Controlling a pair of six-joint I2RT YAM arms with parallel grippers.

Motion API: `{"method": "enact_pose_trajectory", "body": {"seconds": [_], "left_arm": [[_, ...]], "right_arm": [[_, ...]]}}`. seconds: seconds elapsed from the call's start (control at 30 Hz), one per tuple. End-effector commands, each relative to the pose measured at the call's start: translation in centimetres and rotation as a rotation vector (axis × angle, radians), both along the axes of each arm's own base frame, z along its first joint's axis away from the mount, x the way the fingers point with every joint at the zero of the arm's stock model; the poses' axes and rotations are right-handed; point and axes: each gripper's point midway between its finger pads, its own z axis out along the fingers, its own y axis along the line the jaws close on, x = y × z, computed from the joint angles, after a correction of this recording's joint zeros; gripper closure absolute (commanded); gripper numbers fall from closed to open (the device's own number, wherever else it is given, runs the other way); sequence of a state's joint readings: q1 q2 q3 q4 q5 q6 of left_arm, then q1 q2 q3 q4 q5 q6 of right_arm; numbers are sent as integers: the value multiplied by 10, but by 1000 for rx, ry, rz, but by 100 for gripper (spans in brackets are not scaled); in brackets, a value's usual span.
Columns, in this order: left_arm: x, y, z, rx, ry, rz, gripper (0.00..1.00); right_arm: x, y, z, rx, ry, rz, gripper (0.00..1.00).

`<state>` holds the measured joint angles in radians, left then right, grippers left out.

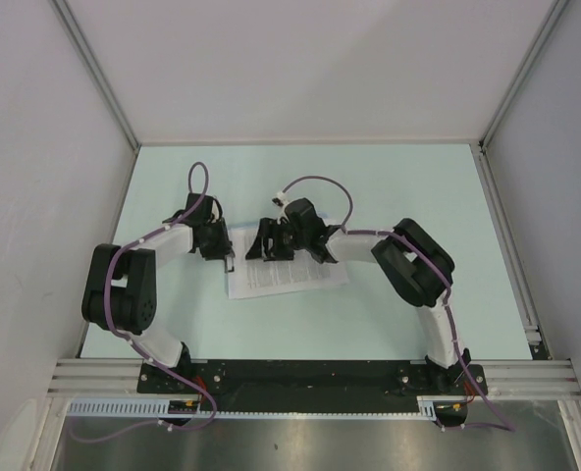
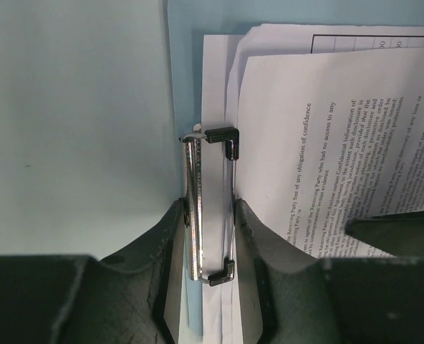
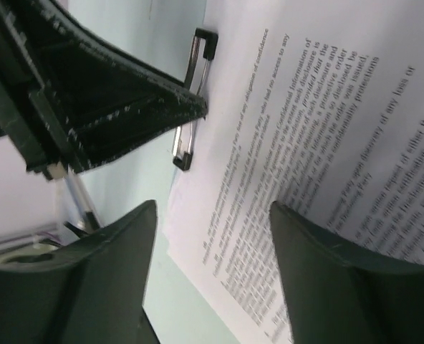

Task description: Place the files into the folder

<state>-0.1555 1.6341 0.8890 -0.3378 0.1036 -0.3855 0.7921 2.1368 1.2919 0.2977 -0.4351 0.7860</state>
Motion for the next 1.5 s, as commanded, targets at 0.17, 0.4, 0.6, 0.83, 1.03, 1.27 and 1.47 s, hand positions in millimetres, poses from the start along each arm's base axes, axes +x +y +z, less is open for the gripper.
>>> {"method": "enact_pose_trajectory", "body": {"seconds": [0.17, 0.4, 0.6, 0.83, 1.03, 1.27, 1.47], "left_arm": [[-24, -9, -18, -45, 87, -5, 100], [-25, -10, -19, -50, 95, -6, 100], [-27, -16, -21, -80, 99, -19, 100], [-27, -23, -17, -127, 87, -30, 100], [-27, -29, -14, -167, 83, -38, 100], [-27, -30, -12, -175, 77, -41, 100], [-28, -36, -9, -214, 75, -47, 100]], "right_arm": [[35, -115, 67, -355, -289, -8, 8], [53, -207, 25, -595, -243, -58, 5], [57, -222, 3, -543, -180, -62, 1], [50, -214, -15, -469, -116, -69, 4], [47, -205, -17, -392, -74, -126, 13], [43, -191, -22, -343, -53, -120, 18], [40, -185, -30, -338, -32, -116, 21]]}}
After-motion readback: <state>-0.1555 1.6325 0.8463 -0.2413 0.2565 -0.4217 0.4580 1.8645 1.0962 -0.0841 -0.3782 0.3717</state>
